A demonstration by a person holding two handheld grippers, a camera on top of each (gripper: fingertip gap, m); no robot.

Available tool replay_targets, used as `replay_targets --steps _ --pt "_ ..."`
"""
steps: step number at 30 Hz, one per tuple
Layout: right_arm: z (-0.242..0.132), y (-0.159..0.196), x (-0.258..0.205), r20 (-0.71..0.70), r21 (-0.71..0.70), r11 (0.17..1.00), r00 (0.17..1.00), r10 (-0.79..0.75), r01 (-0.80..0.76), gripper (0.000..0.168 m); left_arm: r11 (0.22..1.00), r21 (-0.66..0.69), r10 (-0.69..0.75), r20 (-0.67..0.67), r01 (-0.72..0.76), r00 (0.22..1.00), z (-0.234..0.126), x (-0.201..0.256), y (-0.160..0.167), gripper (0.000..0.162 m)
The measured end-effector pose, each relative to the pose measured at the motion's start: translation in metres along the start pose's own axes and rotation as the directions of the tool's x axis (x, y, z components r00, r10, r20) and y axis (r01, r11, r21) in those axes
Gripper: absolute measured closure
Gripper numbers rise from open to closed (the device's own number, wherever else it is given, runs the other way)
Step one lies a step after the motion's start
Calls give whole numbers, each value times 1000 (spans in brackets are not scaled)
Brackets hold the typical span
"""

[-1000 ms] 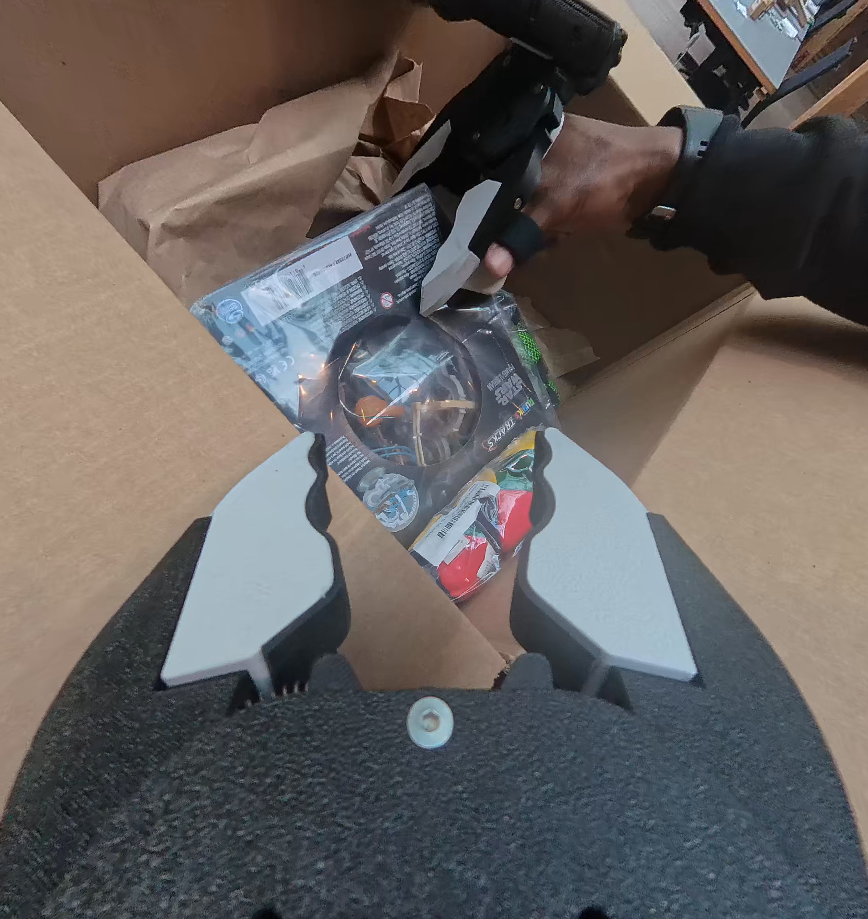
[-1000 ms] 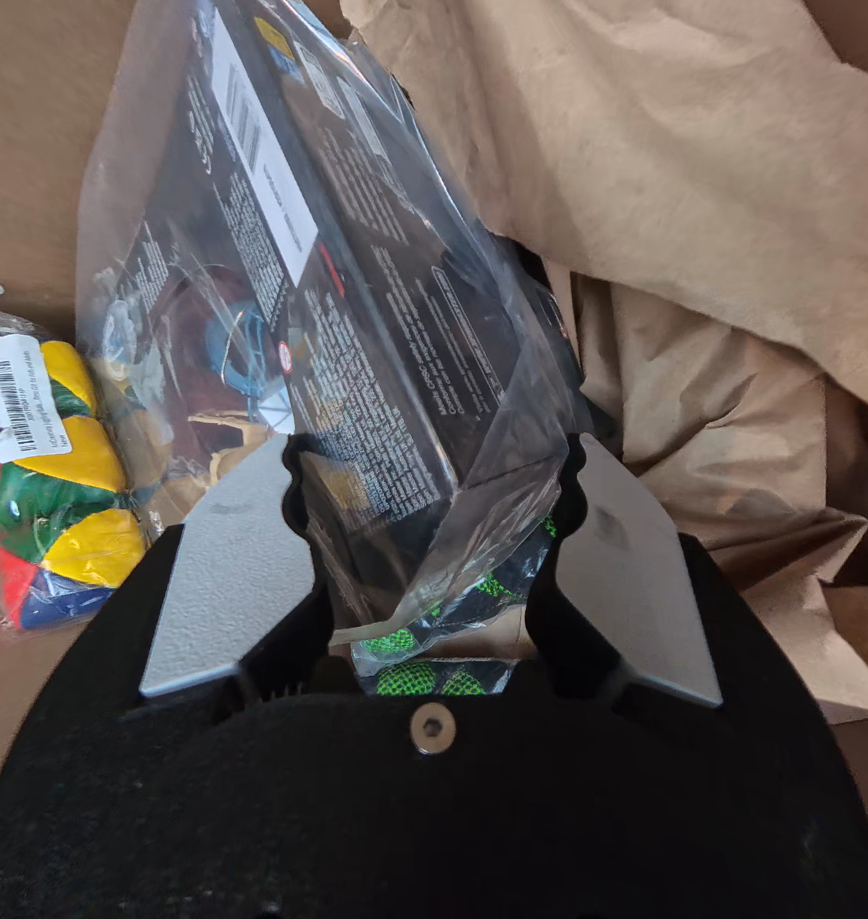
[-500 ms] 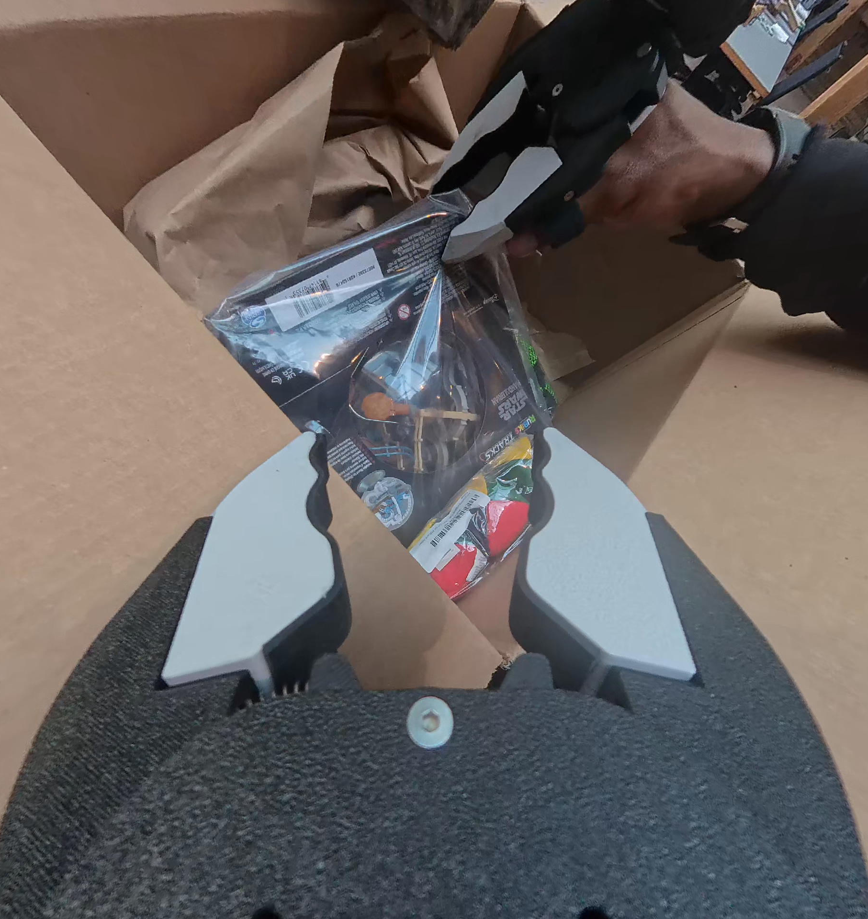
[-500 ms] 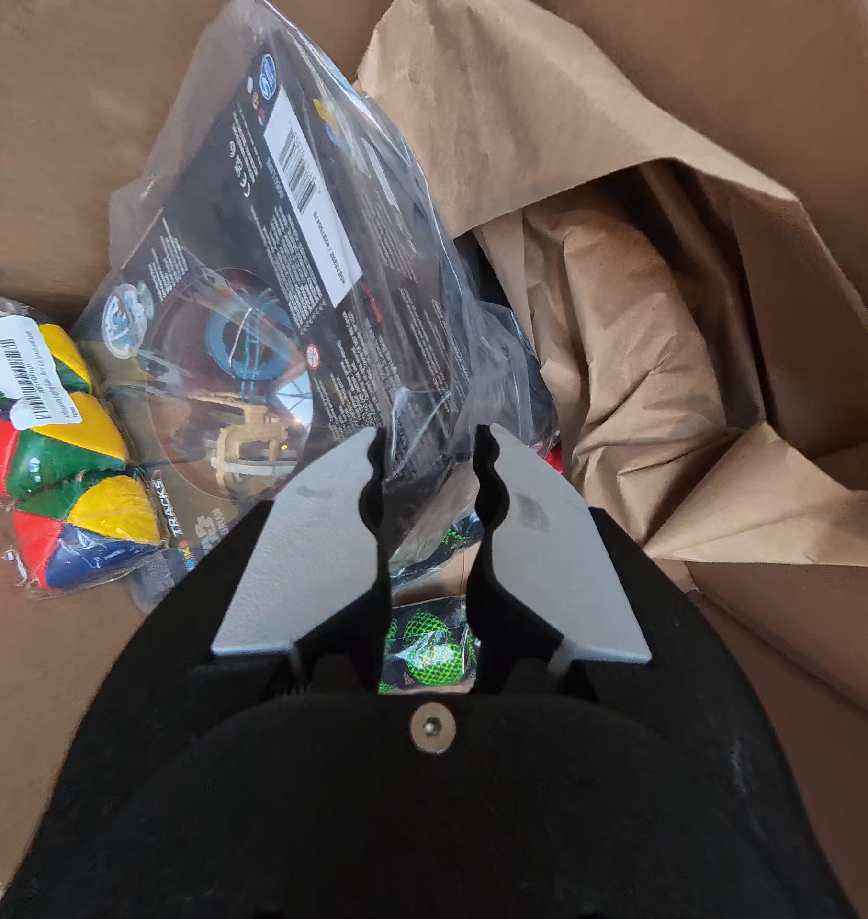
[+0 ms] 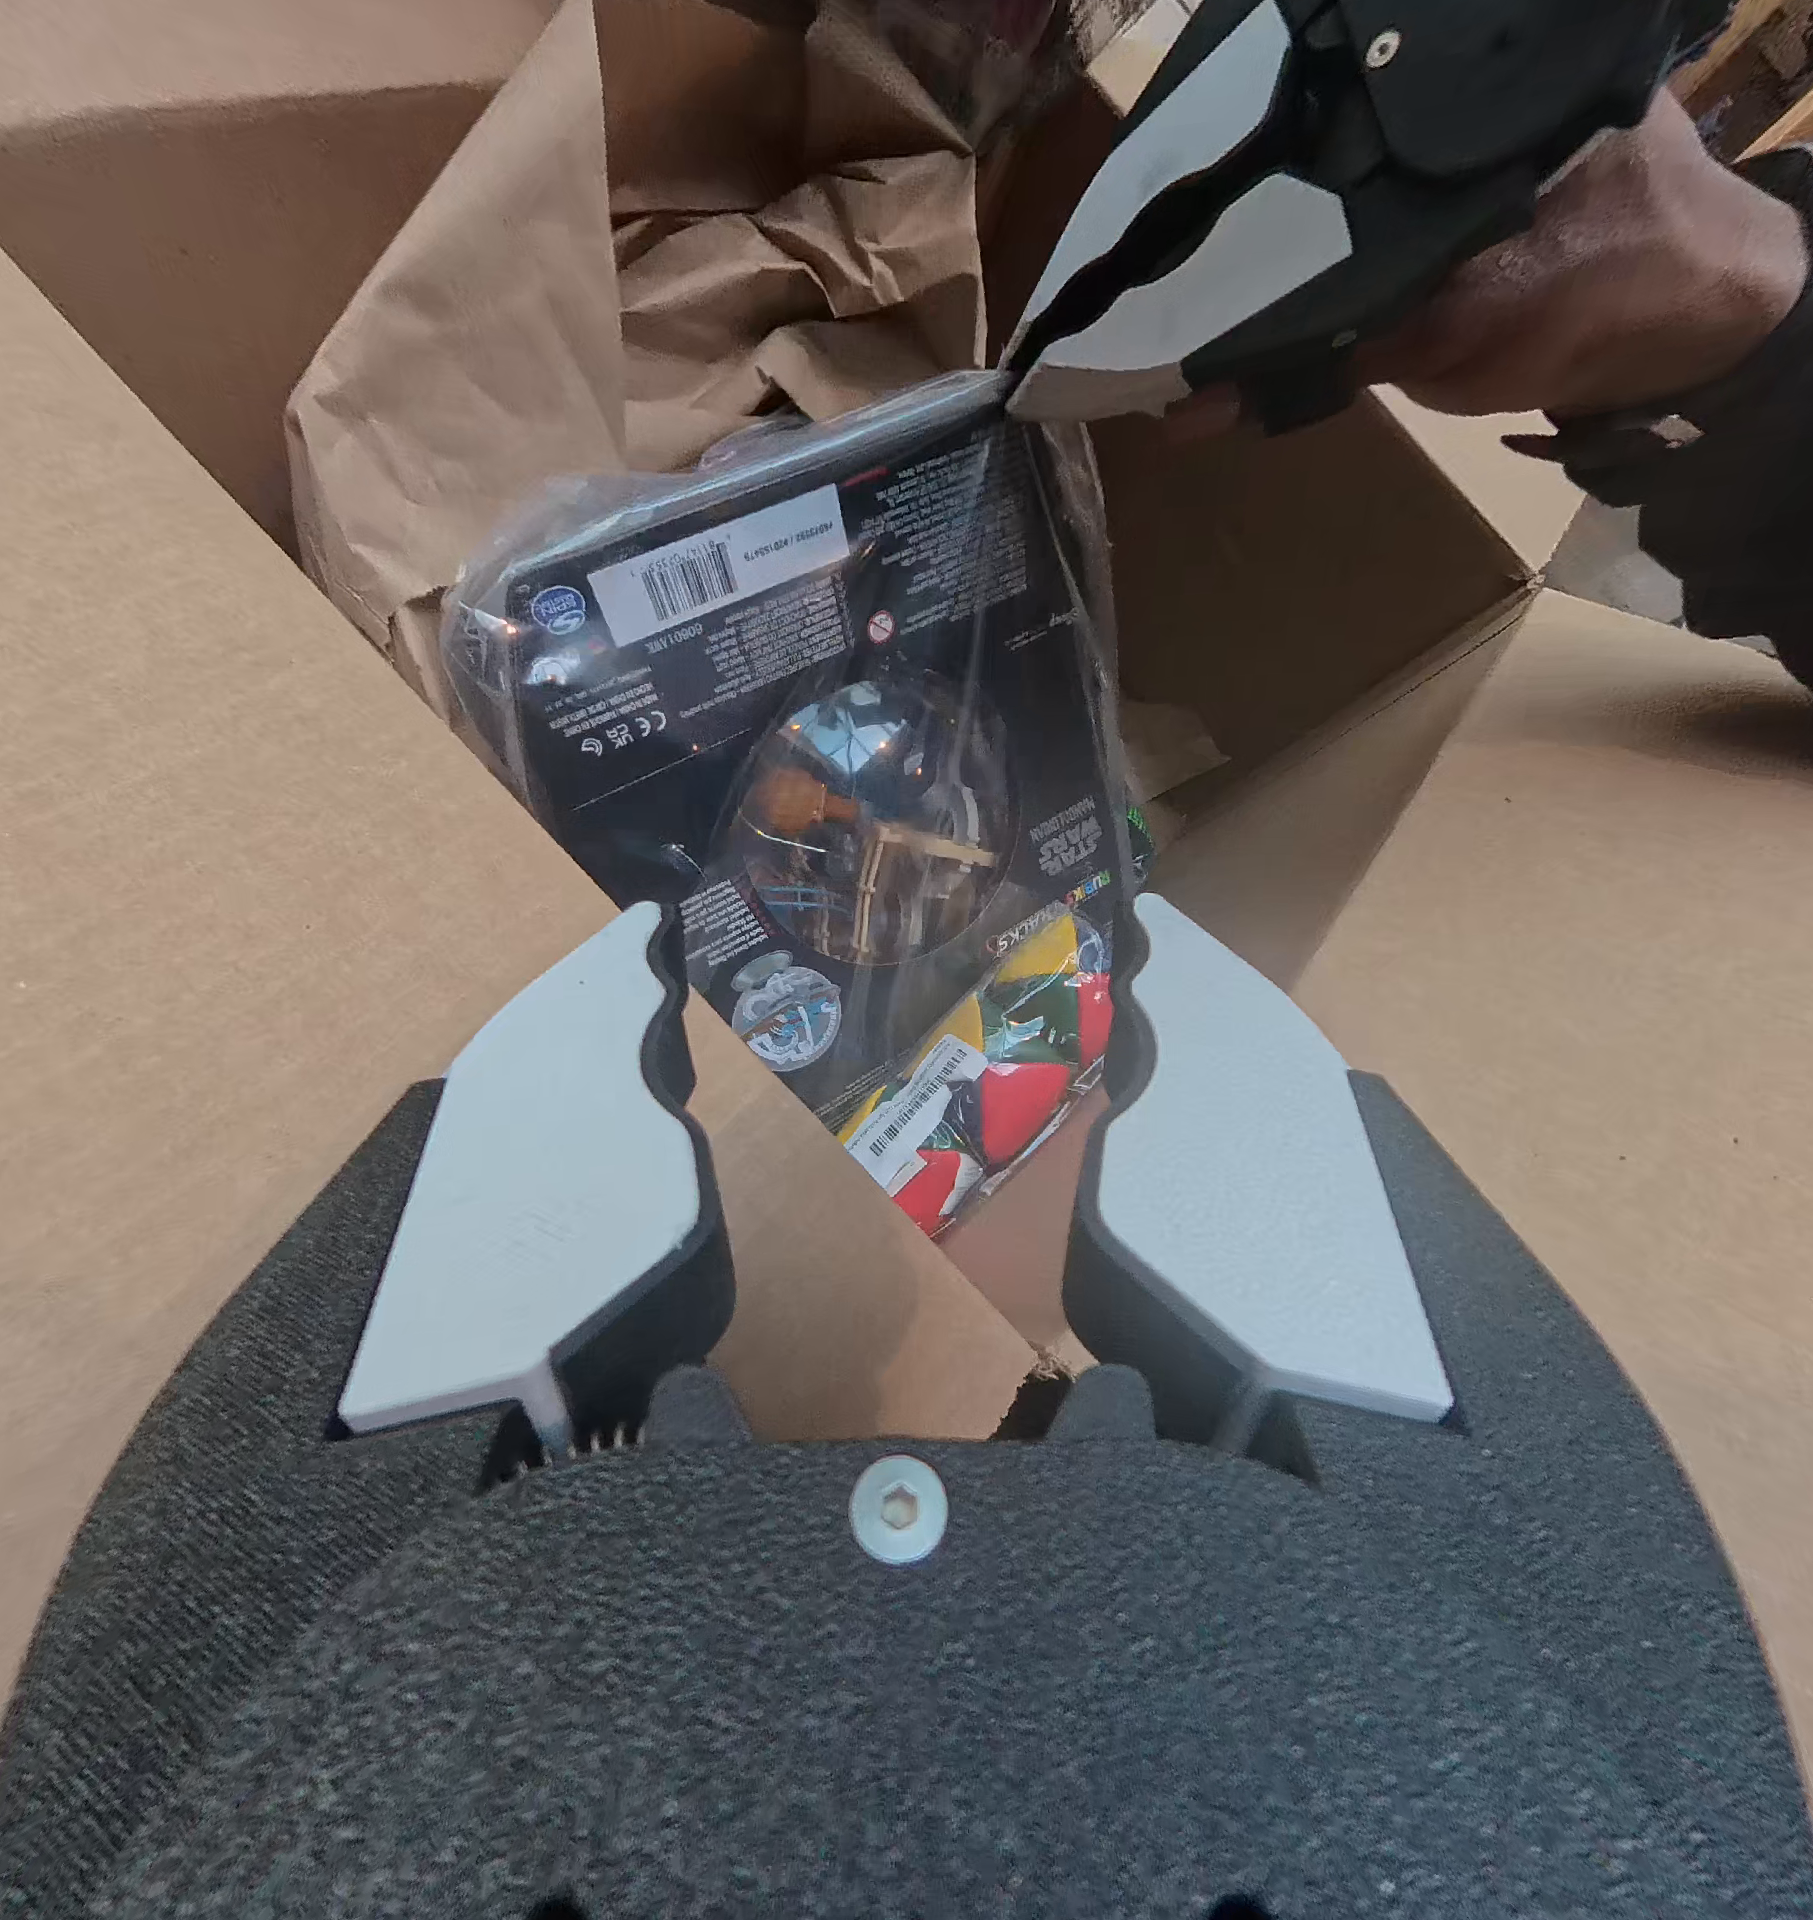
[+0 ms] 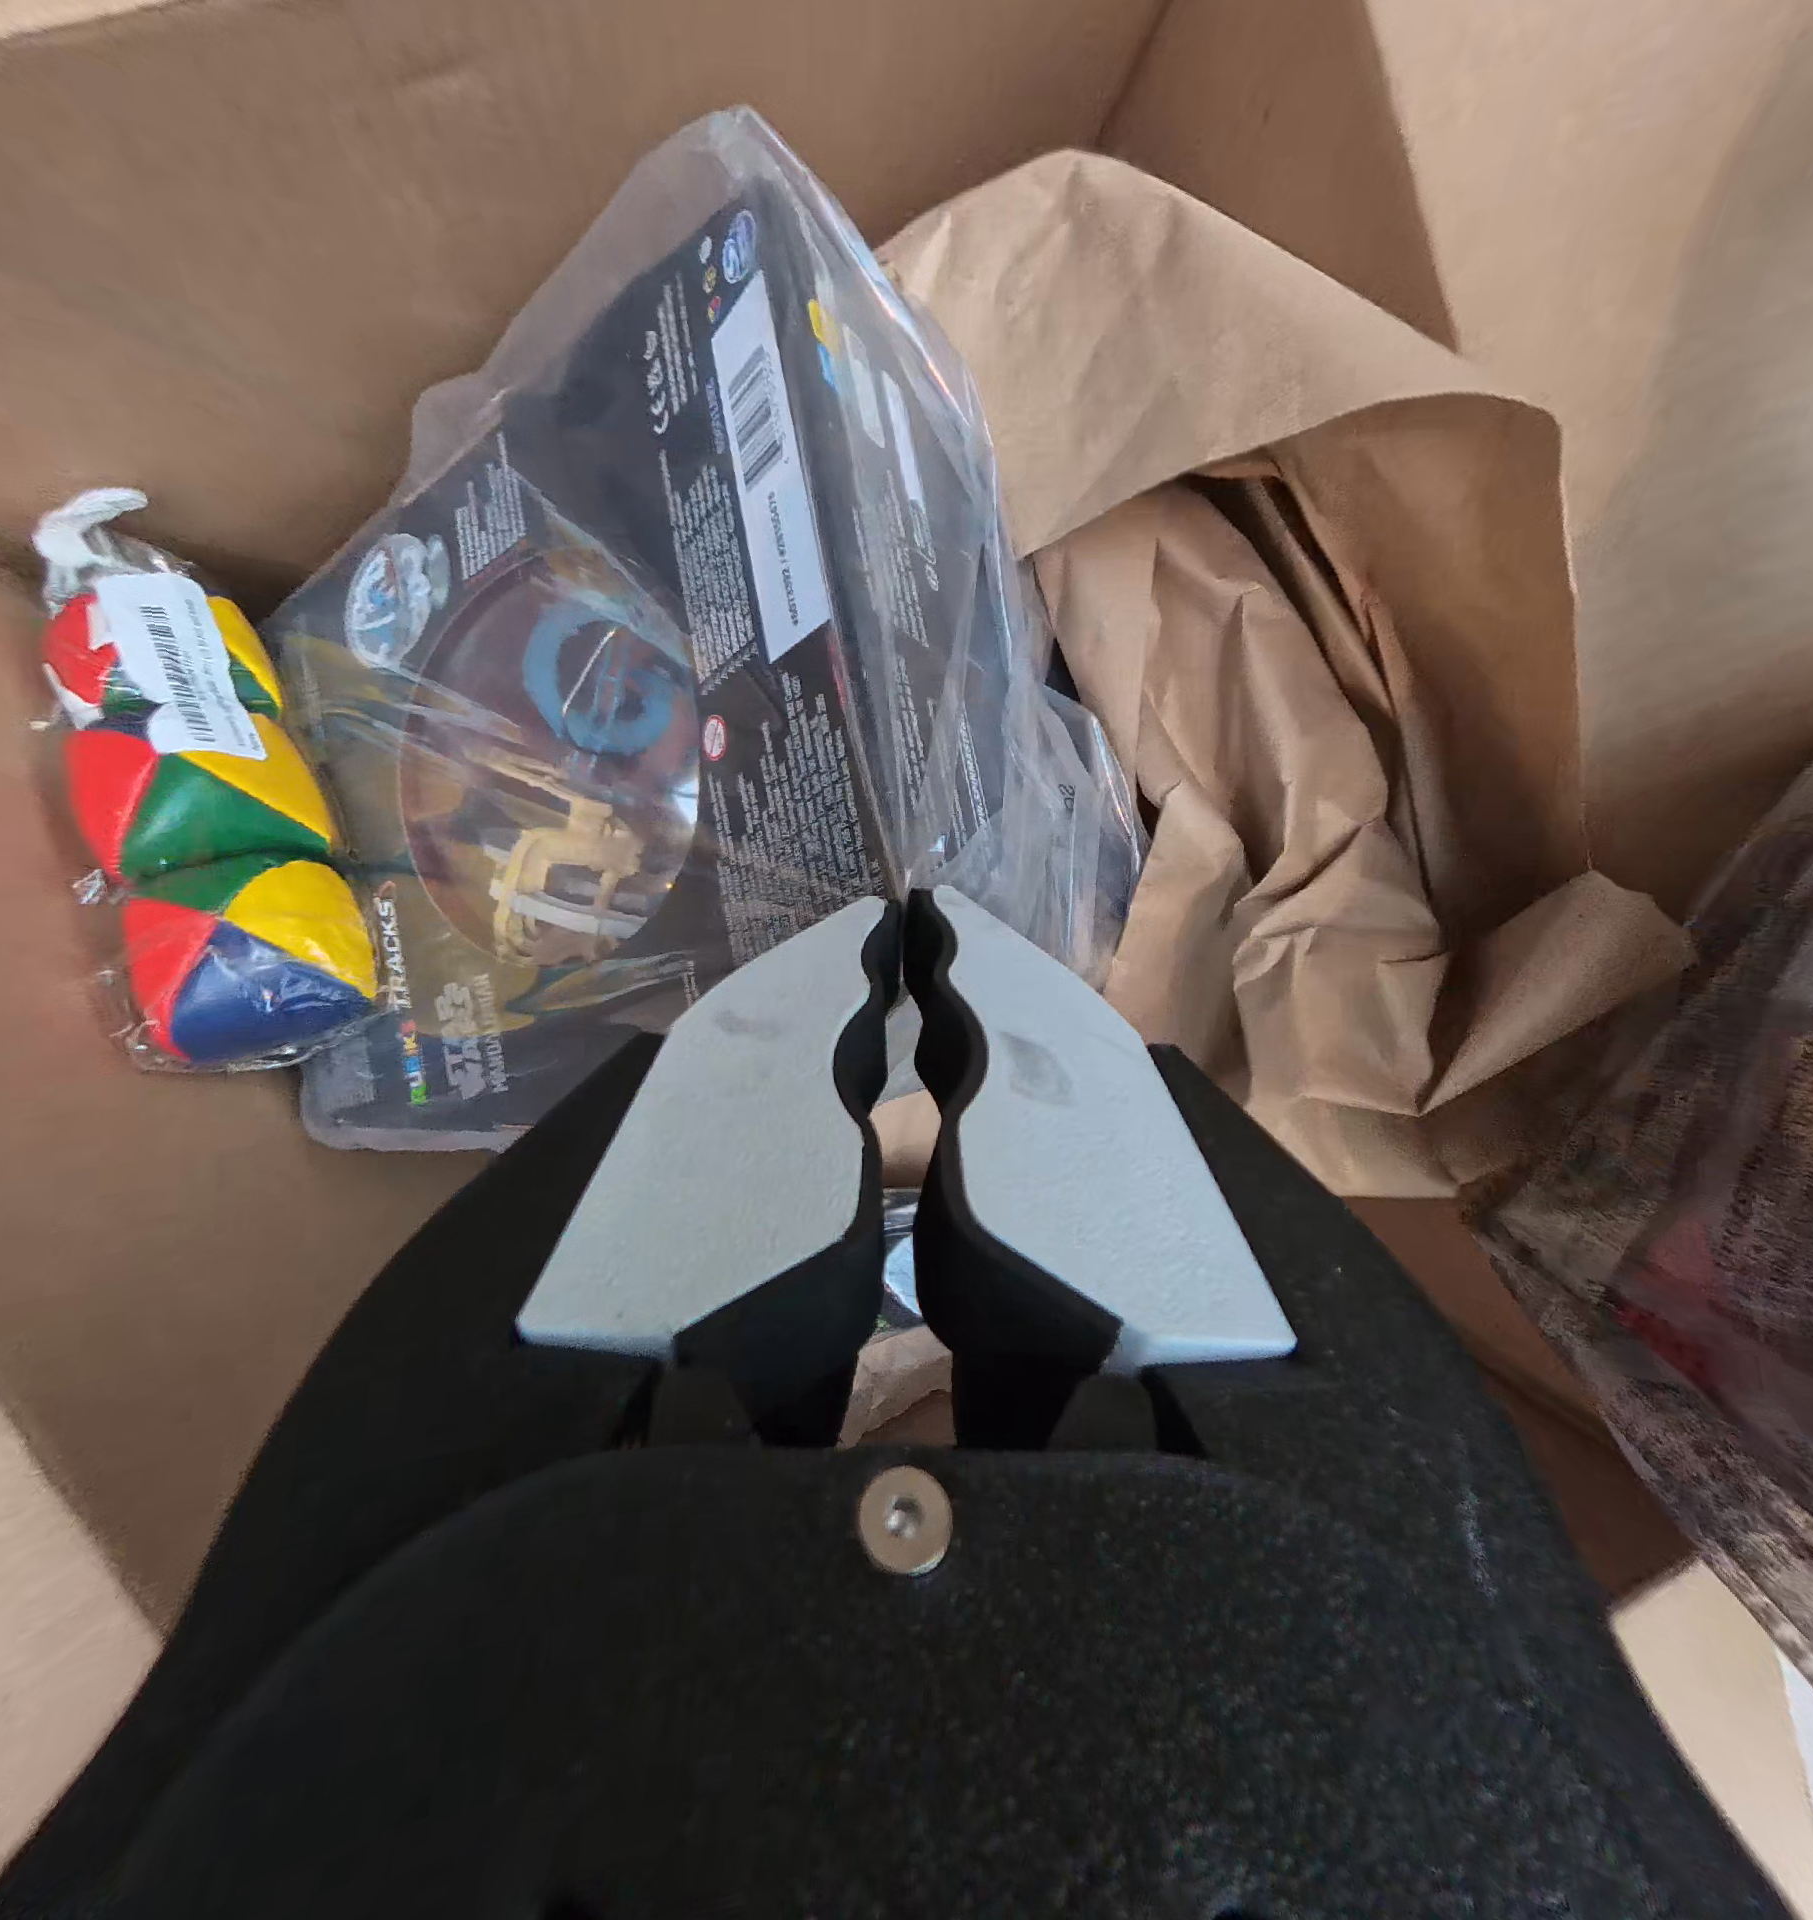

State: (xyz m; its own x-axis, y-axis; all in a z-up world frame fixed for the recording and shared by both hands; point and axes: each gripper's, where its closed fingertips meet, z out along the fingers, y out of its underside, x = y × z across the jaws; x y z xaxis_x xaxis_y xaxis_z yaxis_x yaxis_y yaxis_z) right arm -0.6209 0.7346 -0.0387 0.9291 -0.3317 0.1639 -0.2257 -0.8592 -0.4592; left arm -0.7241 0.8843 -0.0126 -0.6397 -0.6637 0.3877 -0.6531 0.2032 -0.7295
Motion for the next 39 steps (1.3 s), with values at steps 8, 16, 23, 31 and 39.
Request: replay_targets --steps 8,16,23,31,39 --pt "-43 -10 -18 -83 26 994 991 -102 104 168 1000 10 24 12 -24 1000 -3 -5 -9 84" --pt "-107 0 -6 -194 80 993 978 -72 89 168 999 -27 46 -37 -47 998 17 3 -25 84" --pt "-171 7 6 -271 159 986 962 -14 59 168 993 -104 41 -170 -60 985 59 35 -31 83" --pt "-214 -1 4 -326 206 975 945 -13 85 168 991 -118 25 -321 -66 947 94 83 -32 76" --pt "-236 -14 5 -357 219 969 934 -32 117 168 996 -84 -22 -465 -20 885 127 110 -39 66"
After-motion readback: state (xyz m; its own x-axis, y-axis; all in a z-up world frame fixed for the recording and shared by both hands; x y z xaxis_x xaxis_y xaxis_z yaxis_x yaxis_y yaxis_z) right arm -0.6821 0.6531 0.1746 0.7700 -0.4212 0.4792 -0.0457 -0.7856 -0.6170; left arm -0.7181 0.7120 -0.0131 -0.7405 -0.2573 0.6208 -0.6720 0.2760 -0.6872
